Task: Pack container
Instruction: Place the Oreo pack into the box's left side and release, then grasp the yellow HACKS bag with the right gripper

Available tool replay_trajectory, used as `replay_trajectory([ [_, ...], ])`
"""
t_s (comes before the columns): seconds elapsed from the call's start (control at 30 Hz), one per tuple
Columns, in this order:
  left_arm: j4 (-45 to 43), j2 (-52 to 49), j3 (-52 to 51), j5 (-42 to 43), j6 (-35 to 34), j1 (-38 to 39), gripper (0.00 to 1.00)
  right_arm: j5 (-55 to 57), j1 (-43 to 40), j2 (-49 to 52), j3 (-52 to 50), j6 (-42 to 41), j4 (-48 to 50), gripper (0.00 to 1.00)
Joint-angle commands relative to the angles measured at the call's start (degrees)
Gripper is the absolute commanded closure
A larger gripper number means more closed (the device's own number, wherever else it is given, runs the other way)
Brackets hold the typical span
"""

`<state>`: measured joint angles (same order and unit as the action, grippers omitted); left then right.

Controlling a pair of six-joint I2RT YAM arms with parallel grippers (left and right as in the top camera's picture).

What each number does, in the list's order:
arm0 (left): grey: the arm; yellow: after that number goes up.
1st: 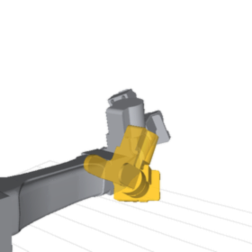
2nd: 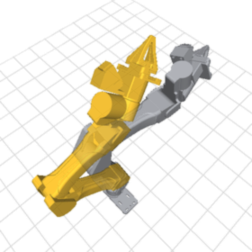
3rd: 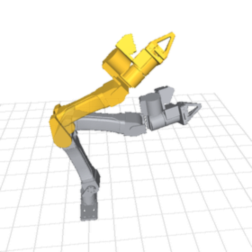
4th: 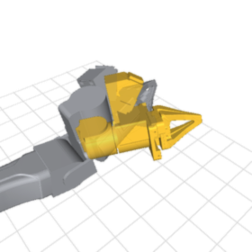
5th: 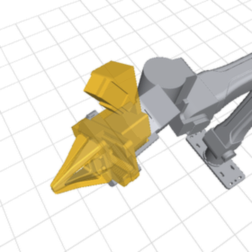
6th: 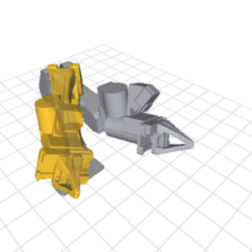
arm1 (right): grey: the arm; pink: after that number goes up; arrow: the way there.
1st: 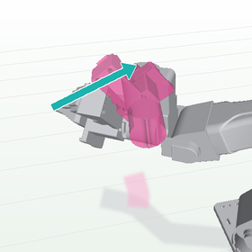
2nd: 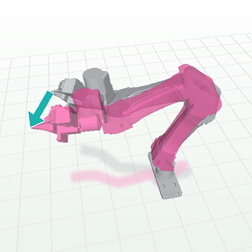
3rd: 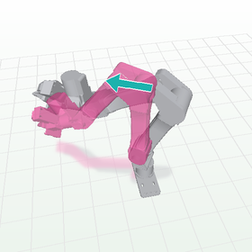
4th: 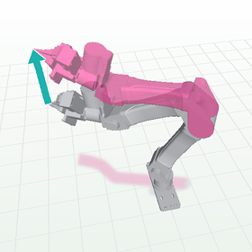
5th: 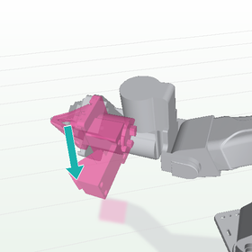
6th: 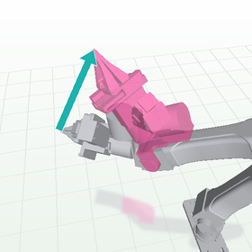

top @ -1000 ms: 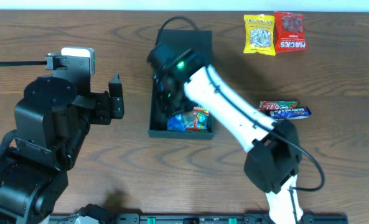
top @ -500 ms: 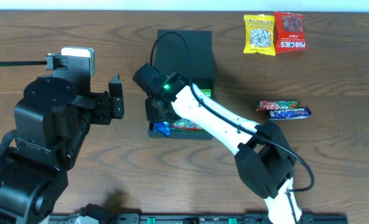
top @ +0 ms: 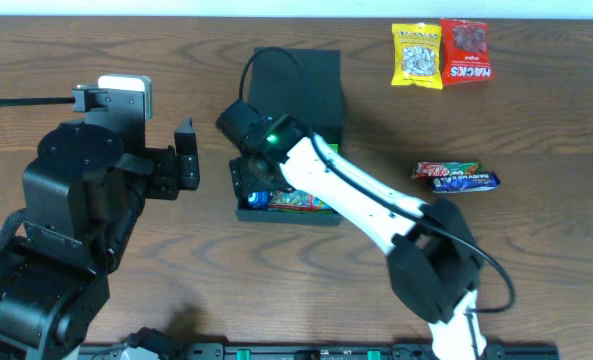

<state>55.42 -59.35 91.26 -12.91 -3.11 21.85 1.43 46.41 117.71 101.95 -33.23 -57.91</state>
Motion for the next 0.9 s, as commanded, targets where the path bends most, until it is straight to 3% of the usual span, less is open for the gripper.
replay_trajectory([
  [0.0, -0.22, 0.28, 0.74, -0.96, 0.37, -0.09, 0.05, 4.07, -3.15, -7.98, 2.32, 3.34, -1.07, 0.22],
  [0.1, -0.24, 0.26, 0.74, -0.55, 0.37, -0.09, 0.05, 11.34, -8.13, -13.2, 2.32, 3.56, -2.08, 0.17],
  [0.23, -0.22, 0.2, 0.74, -0.55, 0.37, -0.09, 0.05, 13.18, -16.5, -14.95, 2.29, 6.82, 0.59, 0.12],
  [0.47, -0.24, -0.52, 0.74, -0.59, 0.42, -0.09, 0.05, 13.18, -32.09, -6.23, 2.27, 13.55, 13.92, 0.1],
  [0.67, -0.13, -2.05, 0.72, -0.59, 0.39, -0.09, 0.05, 19.78, -34.21, 3.76, 2.32, 18.8, 28.79, 0.01],
  [0.87, 0.26, -3.69, 0.72, -0.59, 0.39, -0.09, 0.05, 22.34, -36.61, 11.91, 2.32, 20.02, 40.52, 0.04],
])
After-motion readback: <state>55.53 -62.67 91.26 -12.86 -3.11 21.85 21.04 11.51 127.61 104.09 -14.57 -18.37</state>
